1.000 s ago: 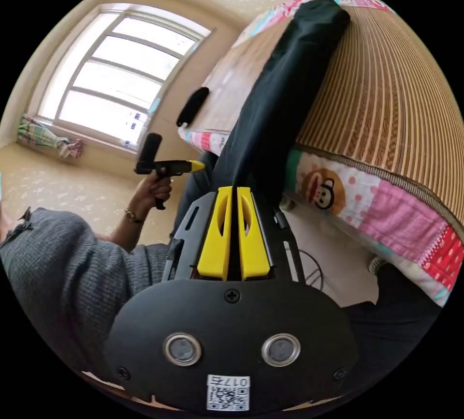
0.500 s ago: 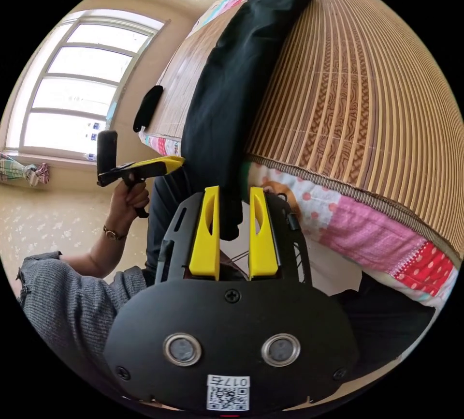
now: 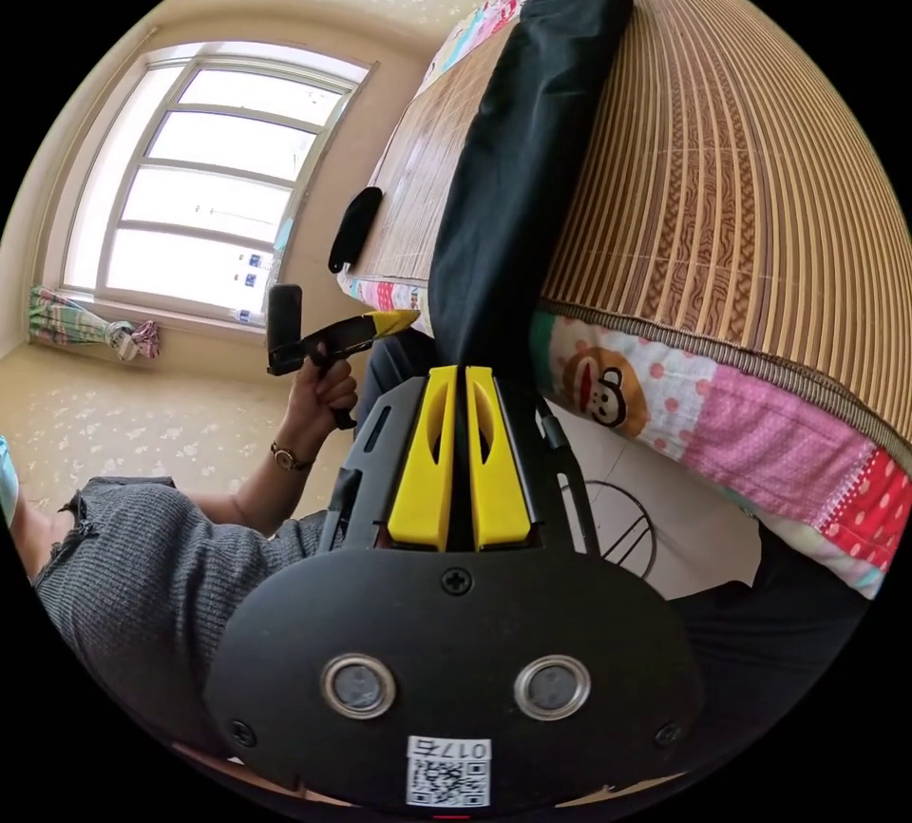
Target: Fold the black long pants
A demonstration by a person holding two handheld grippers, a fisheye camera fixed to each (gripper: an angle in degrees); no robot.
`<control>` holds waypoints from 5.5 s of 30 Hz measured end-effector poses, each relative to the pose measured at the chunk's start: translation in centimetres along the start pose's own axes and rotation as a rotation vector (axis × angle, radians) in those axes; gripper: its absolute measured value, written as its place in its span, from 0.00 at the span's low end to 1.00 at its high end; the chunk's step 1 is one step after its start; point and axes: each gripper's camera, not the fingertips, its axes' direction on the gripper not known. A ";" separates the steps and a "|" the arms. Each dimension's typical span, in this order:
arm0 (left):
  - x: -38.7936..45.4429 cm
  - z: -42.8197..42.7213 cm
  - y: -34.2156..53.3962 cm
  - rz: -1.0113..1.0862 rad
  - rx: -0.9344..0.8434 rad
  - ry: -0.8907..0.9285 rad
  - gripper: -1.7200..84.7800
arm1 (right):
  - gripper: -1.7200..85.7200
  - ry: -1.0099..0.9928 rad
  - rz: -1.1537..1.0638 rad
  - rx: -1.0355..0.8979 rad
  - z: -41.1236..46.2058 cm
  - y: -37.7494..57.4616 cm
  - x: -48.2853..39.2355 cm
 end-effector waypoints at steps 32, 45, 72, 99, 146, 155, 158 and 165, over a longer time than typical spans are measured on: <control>4.0 5.6 -5.2 0.098 -0.224 -0.225 0.11 | 0.11 0.334 -0.067 0.006 3.2 -4.5 -3.1; 6.5 2.7 1.7 0.145 -0.055 -0.180 0.14 | 0.13 0.031 0.068 0.007 -1.2 3.9 1.3; 5.5 -4.9 -10.3 0.209 0.120 0.403 0.08 | 0.04 -0.375 -0.104 0.188 -6.9 -4.6 4.3; 36.0 -23.0 -7.0 0.584 0.434 0.353 0.08 | 0.02 0.142 -0.696 0.696 -23.7 7.6 -29.0; 16.6 -6.2 -7.8 0.121 0.039 -0.060 0.14 | 0.14 -0.180 0.029 0.158 1.2 -3.9 5.5; 12.3 -28.6 -4.4 0.054 0.281 -0.229 0.14 | 0.12 -0.297 -0.181 0.028 12.8 -13.3 -8.0; 11.3 -37.8 -4.5 0.035 0.368 -0.352 0.15 | 0.12 -0.367 -0.231 -0.005 17.7 -17.7 -13.9; 5.0 -54.0 -6.2 -0.076 0.624 -0.433 0.11 | 0.13 -0.431 -0.329 0.025 31.2 -27.3 -25.8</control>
